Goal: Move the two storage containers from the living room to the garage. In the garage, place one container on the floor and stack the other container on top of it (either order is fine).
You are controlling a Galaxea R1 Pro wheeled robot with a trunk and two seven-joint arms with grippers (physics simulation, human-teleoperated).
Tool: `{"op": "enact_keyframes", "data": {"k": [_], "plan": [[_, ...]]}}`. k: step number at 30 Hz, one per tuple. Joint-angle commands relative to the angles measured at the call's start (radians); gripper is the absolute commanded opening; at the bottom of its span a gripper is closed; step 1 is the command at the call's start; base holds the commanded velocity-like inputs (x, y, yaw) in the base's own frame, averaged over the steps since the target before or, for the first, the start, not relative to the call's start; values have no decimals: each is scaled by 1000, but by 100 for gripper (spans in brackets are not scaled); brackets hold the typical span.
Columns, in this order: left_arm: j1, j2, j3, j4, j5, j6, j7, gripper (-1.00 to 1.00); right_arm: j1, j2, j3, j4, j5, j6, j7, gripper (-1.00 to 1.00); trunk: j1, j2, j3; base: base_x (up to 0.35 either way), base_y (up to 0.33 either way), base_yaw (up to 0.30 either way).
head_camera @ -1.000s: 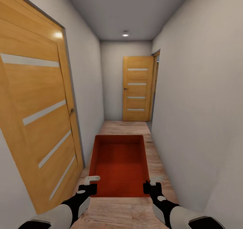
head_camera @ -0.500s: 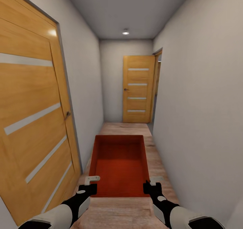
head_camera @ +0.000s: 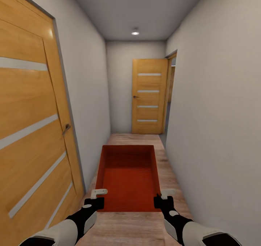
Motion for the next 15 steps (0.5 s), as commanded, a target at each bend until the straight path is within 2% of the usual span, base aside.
{"op": "enact_keyframes", "data": {"k": [1,15], "plan": [[-1,0,55,3,10,-5,14,-100,-1,1,19,2,-33,-9,-5,-100,1,-1,0,323,0,0],[-1,0,55,3,10,-5,14,-100,-1,0,20,2,-33,-9,-5,-100,1,-1,0,322,0,0]]}}
